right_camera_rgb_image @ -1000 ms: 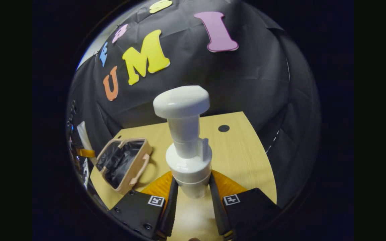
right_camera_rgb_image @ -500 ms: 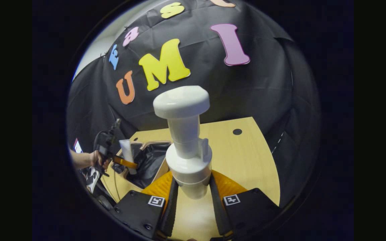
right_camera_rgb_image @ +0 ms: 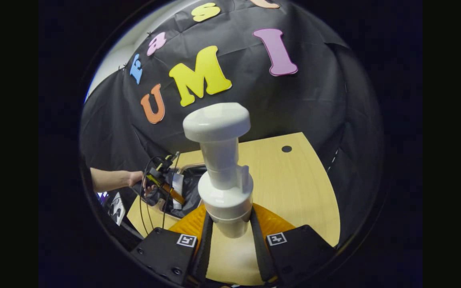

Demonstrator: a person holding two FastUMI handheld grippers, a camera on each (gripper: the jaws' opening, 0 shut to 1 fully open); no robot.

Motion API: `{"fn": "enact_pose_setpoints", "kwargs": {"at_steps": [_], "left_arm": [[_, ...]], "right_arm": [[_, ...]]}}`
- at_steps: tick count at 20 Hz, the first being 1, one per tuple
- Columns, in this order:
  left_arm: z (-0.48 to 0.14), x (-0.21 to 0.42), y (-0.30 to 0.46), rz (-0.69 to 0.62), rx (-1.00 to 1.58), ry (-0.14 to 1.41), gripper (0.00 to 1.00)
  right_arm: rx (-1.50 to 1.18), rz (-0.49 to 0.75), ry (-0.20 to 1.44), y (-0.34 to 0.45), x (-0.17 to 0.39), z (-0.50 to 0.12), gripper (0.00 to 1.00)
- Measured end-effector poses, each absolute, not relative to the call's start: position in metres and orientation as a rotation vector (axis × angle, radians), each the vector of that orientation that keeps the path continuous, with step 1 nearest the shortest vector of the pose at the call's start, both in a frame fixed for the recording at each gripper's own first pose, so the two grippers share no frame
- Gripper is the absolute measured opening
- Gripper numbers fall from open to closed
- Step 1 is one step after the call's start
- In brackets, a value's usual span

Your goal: First open the suitcase, pack the skin care products into it, and then close the suitcase.

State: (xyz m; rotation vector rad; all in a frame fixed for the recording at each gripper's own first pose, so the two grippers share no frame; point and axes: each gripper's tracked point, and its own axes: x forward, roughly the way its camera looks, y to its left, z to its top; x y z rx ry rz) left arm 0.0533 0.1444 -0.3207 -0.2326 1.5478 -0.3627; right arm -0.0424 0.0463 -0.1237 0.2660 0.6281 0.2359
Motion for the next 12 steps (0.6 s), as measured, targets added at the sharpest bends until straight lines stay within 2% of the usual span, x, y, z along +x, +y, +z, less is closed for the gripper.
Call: {"fn": "enact_pose_setpoints", "kwargs": {"at_steps": [1, 2, 3, 4, 5, 6, 8, 10, 11, 12], "left_arm": [[-0.322, 0.053, 0.145, -0.361, -0.209, 1.562, 0.31], [-0.323, 0.053, 0.146, -0.357, -0.201, 1.573, 0.46], [-0.323, 0.053, 0.145, -0.353, -0.198, 1.576, 0.41], [-0.322, 0.054, 0.145, -0.349, -0.201, 1.571, 0.43], [-0.323, 0.055, 0.144, -0.344, -0.206, 1.563, 0.52], [-0.321, 0.056, 0.142, -0.348, -0.211, 1.556, 0.46], [-0.317, 0.055, 0.141, -0.362, -0.210, 1.546, 0.48], [-0.310, 0.055, 0.144, -0.356, -0.197, 1.518, 0.54], [-0.303, 0.055, 0.146, -0.351, -0.188, 1.496, 0.68], [-0.296, 0.055, 0.148, -0.351, -0.181, 1.469, 0.63]], "right_arm": [[0.265, 0.236, 0.628, 0.048, -0.043, -0.122, 0.46], [0.264, 0.238, 0.629, 0.050, -0.044, -0.122, 0.46], [0.259, 0.242, 0.628, 0.052, -0.044, -0.121, 0.46], [0.250, 0.250, 0.628, 0.055, -0.045, -0.121, 0.46], [0.240, 0.259, 0.631, 0.058, -0.045, -0.121, 0.46], [0.231, 0.266, 0.633, 0.061, -0.044, -0.121, 0.46], [0.216, 0.288, 0.640, 0.069, -0.044, -0.120, 0.46], [0.196, 0.320, 0.652, 0.079, -0.042, -0.119, 0.46], [0.187, 0.340, 0.670, 0.088, -0.040, -0.122, 0.46], [0.184, 0.365, 0.691, 0.099, -0.038, -0.125, 0.46]]}}
